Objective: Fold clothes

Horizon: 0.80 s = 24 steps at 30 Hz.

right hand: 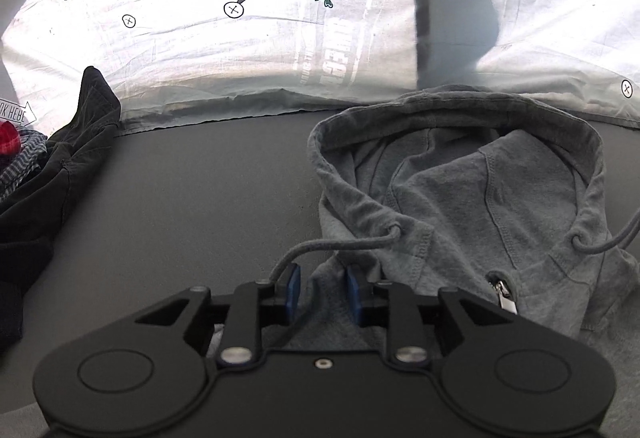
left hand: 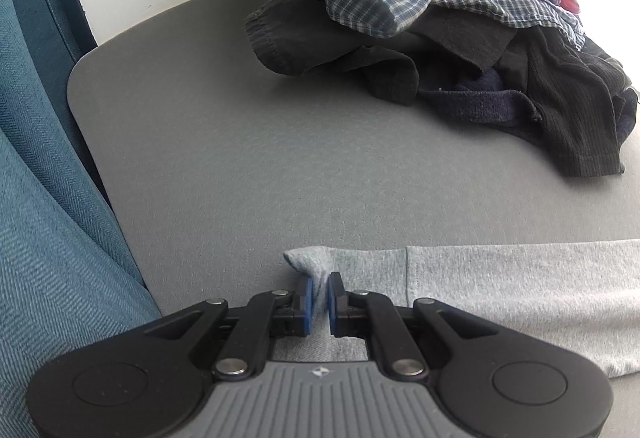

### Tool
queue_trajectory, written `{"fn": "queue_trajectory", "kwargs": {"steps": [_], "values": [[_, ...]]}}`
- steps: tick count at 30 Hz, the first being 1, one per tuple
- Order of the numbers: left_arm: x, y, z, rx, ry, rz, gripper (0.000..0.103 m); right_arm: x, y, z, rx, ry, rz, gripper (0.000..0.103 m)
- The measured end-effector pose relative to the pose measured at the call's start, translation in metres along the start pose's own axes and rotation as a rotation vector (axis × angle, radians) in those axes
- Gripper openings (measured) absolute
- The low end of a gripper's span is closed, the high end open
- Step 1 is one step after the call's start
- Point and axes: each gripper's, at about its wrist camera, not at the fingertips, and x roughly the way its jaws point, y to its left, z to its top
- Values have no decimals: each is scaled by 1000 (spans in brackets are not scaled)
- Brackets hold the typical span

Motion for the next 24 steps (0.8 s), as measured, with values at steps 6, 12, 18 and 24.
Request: {"fn": "queue_trajectory", "kwargs": {"steps": [6, 12, 18, 24], "values": [[0, 0, 0, 0, 1, 1, 11, -2, 29, 0, -249, -37, -213, 42], [0, 0, 1, 3, 0, 3, 11, 5, 43, -10, -468, -81, -390, 48], [0, -1, 2, 5, -1, 6, 11, -2, 42, 0, -488, -203, -420, 53], [1, -2, 2, 4, -3, 7, 11, -38, 35, 25, -334, -383, -456, 57]]}}
